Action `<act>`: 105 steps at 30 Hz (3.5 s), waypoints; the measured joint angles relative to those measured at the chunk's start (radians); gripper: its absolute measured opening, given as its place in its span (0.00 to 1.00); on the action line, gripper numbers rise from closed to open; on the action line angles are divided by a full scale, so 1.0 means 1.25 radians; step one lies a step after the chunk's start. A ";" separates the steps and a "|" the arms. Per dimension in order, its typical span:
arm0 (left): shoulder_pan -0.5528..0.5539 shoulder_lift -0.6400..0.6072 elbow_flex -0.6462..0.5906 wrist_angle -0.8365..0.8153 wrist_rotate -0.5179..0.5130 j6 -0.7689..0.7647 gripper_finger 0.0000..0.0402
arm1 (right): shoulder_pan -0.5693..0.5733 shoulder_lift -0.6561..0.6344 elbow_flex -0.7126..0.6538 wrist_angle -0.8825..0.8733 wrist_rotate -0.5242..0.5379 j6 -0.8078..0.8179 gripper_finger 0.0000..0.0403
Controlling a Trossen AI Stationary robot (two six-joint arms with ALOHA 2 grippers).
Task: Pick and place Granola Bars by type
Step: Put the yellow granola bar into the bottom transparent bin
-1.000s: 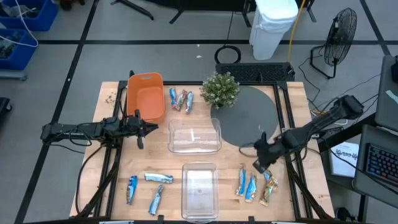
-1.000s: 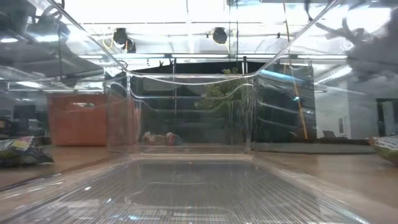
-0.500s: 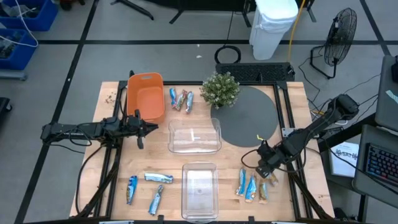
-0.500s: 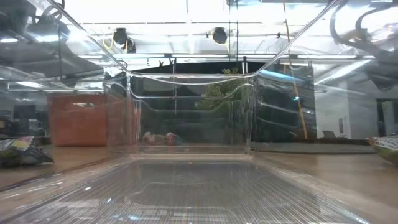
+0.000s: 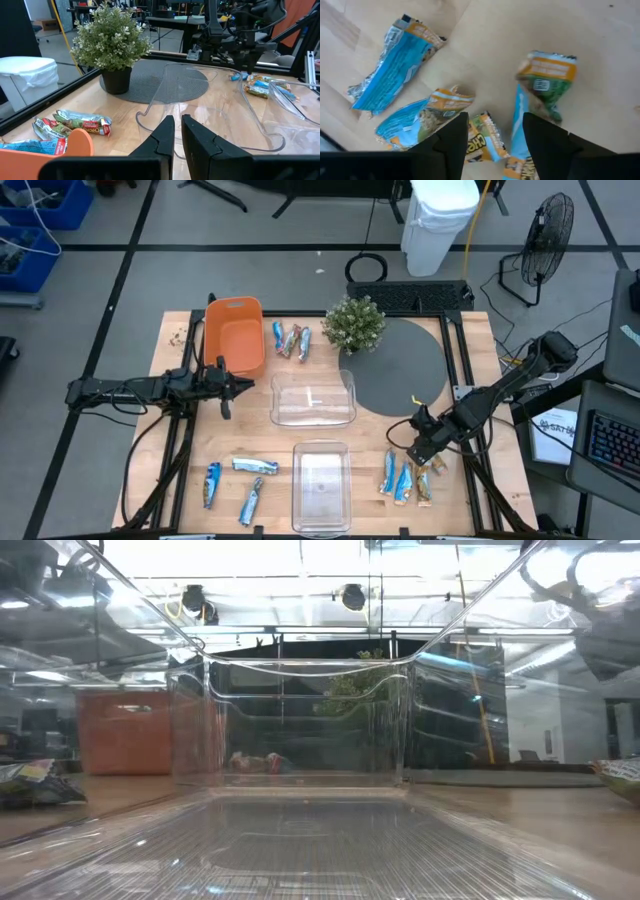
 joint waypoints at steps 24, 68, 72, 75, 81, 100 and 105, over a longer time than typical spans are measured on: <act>0.000 0.000 0.000 0.000 0.000 0.000 0.09 | -0.085 -0.028 -0.059 0.025 0.001 -0.045 0.40; 0.000 0.000 0.000 0.000 0.000 0.000 0.09 | -0.080 -0.071 -0.110 1.064 0.174 -0.968 0.04; 0.000 0.000 0.000 0.000 0.000 0.000 0.09 | -0.062 -0.019 -0.076 1.103 0.144 -1.023 0.04; 0.000 0.000 0.000 0.000 0.000 0.000 0.09 | -0.045 0.042 -0.015 1.100 0.140 -1.052 0.04; 0.000 0.000 0.000 0.000 0.000 0.000 0.09 | -0.021 0.192 0.172 1.030 0.072 -1.109 0.04; 0.000 0.000 0.000 0.000 0.000 0.000 0.09 | -0.068 0.563 0.551 0.814 0.023 -1.125 0.04; 0.000 0.000 0.000 0.000 0.000 0.000 0.09 | -0.095 0.585 0.551 0.815 0.069 -1.076 0.04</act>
